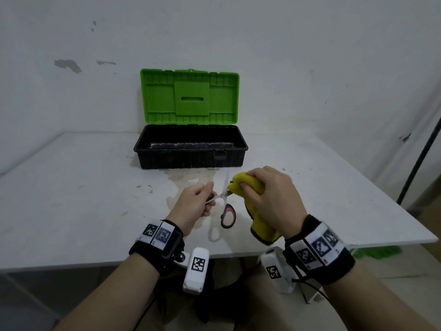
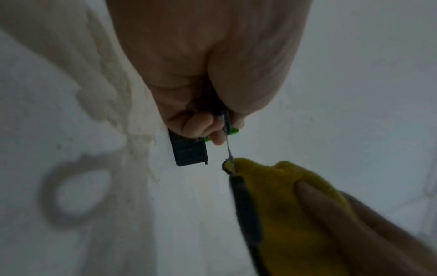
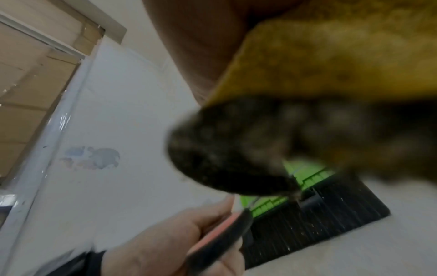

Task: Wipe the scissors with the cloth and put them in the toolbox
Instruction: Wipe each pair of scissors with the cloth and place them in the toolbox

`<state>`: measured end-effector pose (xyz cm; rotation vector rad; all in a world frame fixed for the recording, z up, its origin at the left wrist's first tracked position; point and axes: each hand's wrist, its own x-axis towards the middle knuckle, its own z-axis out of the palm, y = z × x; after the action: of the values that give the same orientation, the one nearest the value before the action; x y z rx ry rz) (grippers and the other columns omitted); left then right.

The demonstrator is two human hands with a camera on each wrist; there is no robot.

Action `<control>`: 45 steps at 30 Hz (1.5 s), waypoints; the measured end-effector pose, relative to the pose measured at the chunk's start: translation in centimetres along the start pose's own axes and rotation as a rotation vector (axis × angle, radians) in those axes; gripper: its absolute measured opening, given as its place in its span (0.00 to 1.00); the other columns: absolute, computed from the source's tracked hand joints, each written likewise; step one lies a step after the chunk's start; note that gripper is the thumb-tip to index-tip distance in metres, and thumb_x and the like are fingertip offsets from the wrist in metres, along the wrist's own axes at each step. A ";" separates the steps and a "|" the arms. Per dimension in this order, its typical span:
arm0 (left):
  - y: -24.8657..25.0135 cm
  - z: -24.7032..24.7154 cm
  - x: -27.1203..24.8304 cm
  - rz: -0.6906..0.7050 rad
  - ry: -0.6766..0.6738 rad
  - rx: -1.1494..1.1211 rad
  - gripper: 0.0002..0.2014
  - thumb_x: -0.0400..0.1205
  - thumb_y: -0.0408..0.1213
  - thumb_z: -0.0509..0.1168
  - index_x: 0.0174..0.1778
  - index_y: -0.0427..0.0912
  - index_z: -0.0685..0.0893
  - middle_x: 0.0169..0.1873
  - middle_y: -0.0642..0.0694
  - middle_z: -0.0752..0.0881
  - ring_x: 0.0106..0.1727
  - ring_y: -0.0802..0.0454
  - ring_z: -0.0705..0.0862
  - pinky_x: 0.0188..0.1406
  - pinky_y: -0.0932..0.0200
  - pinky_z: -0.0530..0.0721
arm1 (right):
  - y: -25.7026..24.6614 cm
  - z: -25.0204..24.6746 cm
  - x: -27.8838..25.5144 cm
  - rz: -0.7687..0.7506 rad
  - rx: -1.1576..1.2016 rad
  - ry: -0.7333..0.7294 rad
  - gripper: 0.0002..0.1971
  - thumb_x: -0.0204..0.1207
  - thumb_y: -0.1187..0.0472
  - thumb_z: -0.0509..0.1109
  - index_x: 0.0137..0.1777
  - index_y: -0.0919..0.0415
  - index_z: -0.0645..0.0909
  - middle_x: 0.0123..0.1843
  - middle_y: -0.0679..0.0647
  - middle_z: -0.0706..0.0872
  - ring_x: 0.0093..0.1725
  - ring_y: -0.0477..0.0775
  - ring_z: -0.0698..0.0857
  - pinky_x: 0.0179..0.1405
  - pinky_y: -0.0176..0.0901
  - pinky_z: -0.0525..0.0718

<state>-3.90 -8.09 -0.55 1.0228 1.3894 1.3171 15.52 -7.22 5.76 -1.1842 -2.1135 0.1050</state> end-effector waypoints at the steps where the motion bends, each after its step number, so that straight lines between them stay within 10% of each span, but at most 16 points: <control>1: -0.1 -0.1 0.0 0.028 0.032 0.061 0.19 0.89 0.49 0.60 0.41 0.38 0.83 0.29 0.46 0.80 0.29 0.55 0.76 0.28 0.61 0.75 | 0.0 -0.5 0.4 0.005 -0.003 0.042 0.08 0.77 0.50 0.68 0.52 0.48 0.84 0.46 0.46 0.83 0.45 0.51 0.81 0.44 0.50 0.83; 6: -0.2 -1.0 -0.1 0.138 0.166 0.270 0.22 0.88 0.54 0.58 0.37 0.40 0.76 0.31 0.45 0.77 0.31 0.53 0.77 0.31 0.55 0.75 | -0.5 -4.2 1.6 0.017 -0.067 0.233 0.08 0.77 0.51 0.68 0.51 0.51 0.84 0.45 0.47 0.84 0.43 0.50 0.80 0.40 0.43 0.77; 14: -0.2 0.2 -0.6 0.302 0.164 0.454 0.23 0.90 0.50 0.55 0.31 0.43 0.73 0.27 0.50 0.77 0.32 0.54 0.78 0.33 0.55 0.73 | -2.9 1.5 -1.0 -0.070 -0.129 -0.294 0.10 0.80 0.48 0.64 0.56 0.47 0.82 0.49 0.45 0.79 0.45 0.49 0.80 0.42 0.43 0.82; 28: -0.4 0.4 -0.4 0.307 0.142 0.411 0.22 0.89 0.51 0.56 0.32 0.41 0.73 0.29 0.46 0.77 0.33 0.49 0.78 0.41 0.36 0.83 | -2.3 2.9 0.3 -0.152 -0.204 -0.334 0.09 0.82 0.52 0.63 0.58 0.48 0.82 0.48 0.49 0.74 0.42 0.54 0.80 0.38 0.49 0.82; 45: -0.4 -0.4 -0.7 0.285 0.217 0.336 0.20 0.90 0.47 0.56 0.36 0.39 0.73 0.28 0.48 0.76 0.30 0.52 0.76 0.33 0.55 0.75 | -0.9 2.0 -0.4 -0.109 -0.300 -0.460 0.11 0.83 0.50 0.61 0.57 0.45 0.84 0.51 0.48 0.74 0.46 0.53 0.81 0.37 0.46 0.80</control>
<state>-4.10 -8.93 -0.86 1.3744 1.7170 1.4644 13.84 -7.55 4.39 -1.3063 -2.6656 0.0090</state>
